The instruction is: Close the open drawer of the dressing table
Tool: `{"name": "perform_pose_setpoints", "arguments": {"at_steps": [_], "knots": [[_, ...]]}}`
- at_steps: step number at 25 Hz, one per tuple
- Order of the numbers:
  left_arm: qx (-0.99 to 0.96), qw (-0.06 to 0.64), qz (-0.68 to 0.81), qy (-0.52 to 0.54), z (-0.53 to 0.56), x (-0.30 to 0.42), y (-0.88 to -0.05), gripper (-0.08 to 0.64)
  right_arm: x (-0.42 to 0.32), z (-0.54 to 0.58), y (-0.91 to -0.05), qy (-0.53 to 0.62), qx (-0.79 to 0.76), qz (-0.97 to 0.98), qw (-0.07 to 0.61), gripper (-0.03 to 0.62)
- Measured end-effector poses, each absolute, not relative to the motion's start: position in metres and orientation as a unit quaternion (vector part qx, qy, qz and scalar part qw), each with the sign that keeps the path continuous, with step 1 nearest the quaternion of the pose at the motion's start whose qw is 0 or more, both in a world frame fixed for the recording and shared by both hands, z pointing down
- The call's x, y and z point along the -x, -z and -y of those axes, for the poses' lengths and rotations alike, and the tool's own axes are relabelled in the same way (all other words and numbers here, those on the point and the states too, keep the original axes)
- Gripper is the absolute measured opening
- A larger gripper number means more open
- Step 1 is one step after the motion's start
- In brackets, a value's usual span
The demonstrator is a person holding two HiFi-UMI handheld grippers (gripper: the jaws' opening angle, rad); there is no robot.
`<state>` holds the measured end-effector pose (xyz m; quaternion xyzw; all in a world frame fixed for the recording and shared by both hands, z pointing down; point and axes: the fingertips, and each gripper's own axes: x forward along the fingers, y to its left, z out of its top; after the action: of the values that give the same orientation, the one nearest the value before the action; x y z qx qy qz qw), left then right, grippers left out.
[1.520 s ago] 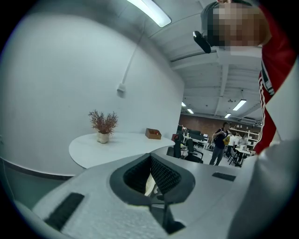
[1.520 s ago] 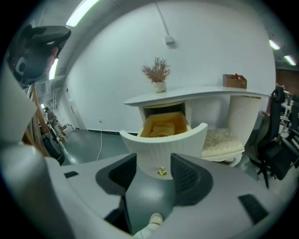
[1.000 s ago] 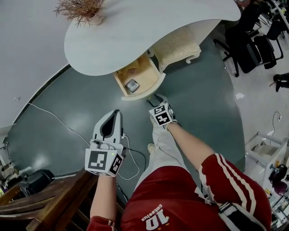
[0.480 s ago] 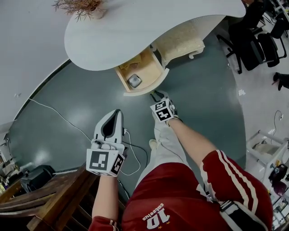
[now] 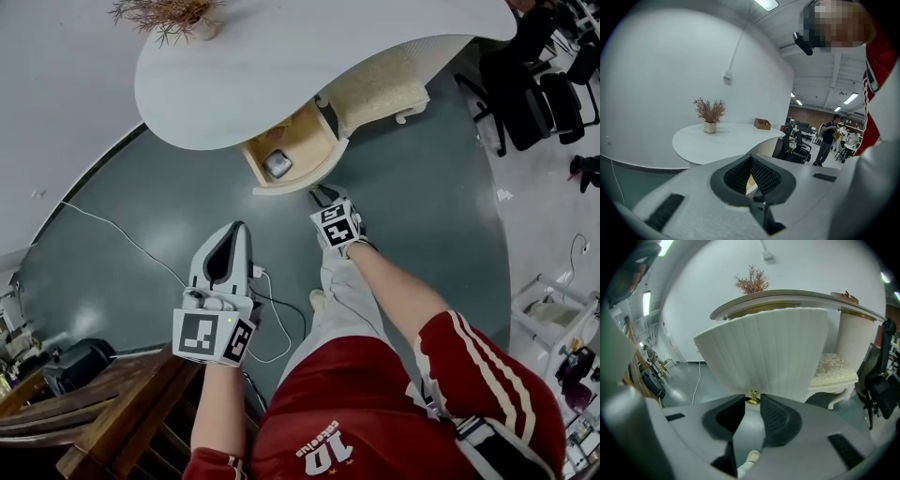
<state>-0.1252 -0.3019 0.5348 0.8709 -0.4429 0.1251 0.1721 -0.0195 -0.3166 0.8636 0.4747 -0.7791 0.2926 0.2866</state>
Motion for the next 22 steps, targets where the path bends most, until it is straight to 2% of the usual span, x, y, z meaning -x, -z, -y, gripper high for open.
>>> {"name": "perform_pose_setpoints", "arguments": {"at_steps": [6, 22], "knots": [[-0.867, 0.176, 0.447, -0.130, 0.311, 0.121, -0.537, 0.005, 0.025, 0.335, -0.866, -0.309, -0.476, 0.783, 0.254, 0.106], [-0.860, 0.149, 0.474, -0.113, 0.344, 0.117, -0.519, 0.005, 0.036, 0.393, -0.865, -0.288, -0.457, 0.802, 0.256, 0.104]]}}
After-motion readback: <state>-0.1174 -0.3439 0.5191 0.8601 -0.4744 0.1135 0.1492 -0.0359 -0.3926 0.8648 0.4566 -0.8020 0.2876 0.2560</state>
